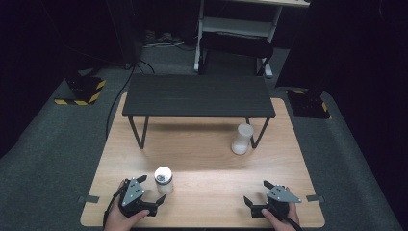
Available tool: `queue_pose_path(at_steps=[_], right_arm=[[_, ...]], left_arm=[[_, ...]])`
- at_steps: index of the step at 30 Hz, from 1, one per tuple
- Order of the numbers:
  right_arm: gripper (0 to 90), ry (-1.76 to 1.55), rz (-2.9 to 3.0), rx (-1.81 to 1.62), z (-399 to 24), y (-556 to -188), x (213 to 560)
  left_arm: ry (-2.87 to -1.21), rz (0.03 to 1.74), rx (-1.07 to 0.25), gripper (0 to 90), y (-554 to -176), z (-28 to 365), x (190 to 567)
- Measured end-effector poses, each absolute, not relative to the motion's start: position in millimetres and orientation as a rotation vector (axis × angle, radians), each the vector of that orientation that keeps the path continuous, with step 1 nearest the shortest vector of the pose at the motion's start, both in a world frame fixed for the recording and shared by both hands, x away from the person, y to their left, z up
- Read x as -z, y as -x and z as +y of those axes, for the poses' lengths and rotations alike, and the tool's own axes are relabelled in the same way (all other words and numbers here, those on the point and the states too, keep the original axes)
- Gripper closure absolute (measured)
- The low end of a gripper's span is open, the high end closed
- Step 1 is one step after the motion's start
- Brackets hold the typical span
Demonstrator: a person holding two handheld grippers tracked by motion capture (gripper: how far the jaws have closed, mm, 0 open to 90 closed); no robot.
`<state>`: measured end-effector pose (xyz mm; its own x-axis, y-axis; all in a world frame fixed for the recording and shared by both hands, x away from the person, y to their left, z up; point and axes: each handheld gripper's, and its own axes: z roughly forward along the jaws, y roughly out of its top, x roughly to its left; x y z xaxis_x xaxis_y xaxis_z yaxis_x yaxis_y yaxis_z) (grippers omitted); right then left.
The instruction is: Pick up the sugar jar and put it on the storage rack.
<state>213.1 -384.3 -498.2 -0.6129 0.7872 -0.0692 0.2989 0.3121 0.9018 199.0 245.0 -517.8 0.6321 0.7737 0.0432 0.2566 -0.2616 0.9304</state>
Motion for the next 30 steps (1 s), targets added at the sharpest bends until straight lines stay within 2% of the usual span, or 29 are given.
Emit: queue_pose_path(at_steps=[16,30], right_arm=[[0.8,-0.973,2.075,-1.276,-385.9,-214.4,498.2],[0.8,-0.980,2.069,-1.284,-386.0,-214.3,498.8]], left_arm=[[-1.789,0.817,-0.621,0.7,-199.3,249.4,521.2],[-1.782,0.775,-0.642,0.7,-201.0,234.0,524.0]])
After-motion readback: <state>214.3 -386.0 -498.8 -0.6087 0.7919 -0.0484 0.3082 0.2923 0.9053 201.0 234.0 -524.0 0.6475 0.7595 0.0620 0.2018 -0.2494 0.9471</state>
